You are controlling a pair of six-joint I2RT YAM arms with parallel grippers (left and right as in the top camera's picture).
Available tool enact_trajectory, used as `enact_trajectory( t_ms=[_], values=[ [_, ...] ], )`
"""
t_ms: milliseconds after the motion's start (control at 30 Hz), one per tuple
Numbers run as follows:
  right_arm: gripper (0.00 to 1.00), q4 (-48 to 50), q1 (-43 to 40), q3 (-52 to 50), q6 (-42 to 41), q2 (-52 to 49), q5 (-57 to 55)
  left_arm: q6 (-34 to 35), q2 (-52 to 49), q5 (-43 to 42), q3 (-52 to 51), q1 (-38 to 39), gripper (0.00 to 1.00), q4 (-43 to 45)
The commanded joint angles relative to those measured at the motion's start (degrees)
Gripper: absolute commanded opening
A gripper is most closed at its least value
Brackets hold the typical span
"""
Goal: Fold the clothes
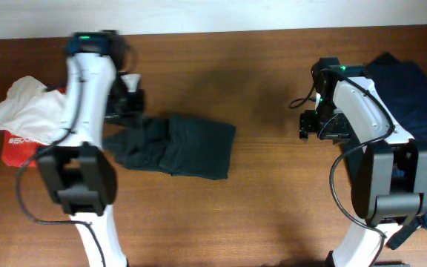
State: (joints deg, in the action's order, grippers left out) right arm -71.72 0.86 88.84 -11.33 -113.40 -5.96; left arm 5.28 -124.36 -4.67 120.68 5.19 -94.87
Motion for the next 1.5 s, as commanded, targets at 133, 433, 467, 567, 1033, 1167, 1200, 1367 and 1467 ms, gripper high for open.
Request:
enact_trajectory(
  t_ms=[133, 433, 467, 567, 1033, 1167, 1200, 1367, 1467],
  values=[
    [0.75, -0.9, -0.1, -0.4, 0.6, 1.5, 0.4, 7.8, 0.4, -1.4, 1.0, 11.3, 0.02, 4.8],
    [0.75, -1.2, -0.1, -0.4, 0.5, 1.5, 0.4, 9.2, -2.0, -3.1, 1.0, 16.8, 0.02, 5.3],
    [0.75, -1.1, -0.1, -0.4, 0.6, 1.5, 0.4, 9.2, -2.0, -4.0, 1.0, 16.9, 0.02, 5.3],
    [0.75, -1.1, -0.1, -0.4, 0.6, 1.4, 0.4, 9.2, -2.0, -5.3, 1.0, 16.9, 0.02, 4.7],
    [0.75, -1.0, -0.1, -0.4, 1.4, 1.5, 1.0, 9.3, -2.0, -7.2, 1.0, 22.1, 0.50, 7.7],
    [0.76, -0.9, -0.1, -0.4, 1.4, 1.4, 1.1, 7.9, -1.9, -11.8, 1.1, 23.2, 0.62, 9.6],
    [0.76, -0.9, -0.1, -0.4, 1.5, 1.5, 1.4, 7.2, -1.9, -12.6, 1.8, 22.9, 0.62, 9.7],
    [0.77, 0.3, -0.1, -0.4, 8.8, 1.5, 10.9, 4.4, -1.9, -11.7, 8.2, 17.7, 0.63, 9.6],
    [0.75, 1.1, -0.1, -0.4, 20.3, 1.5, 28.7, 4.5, -1.9, -8.1, 11.5, 11.5, 0.63, 10.6]
  ],
)
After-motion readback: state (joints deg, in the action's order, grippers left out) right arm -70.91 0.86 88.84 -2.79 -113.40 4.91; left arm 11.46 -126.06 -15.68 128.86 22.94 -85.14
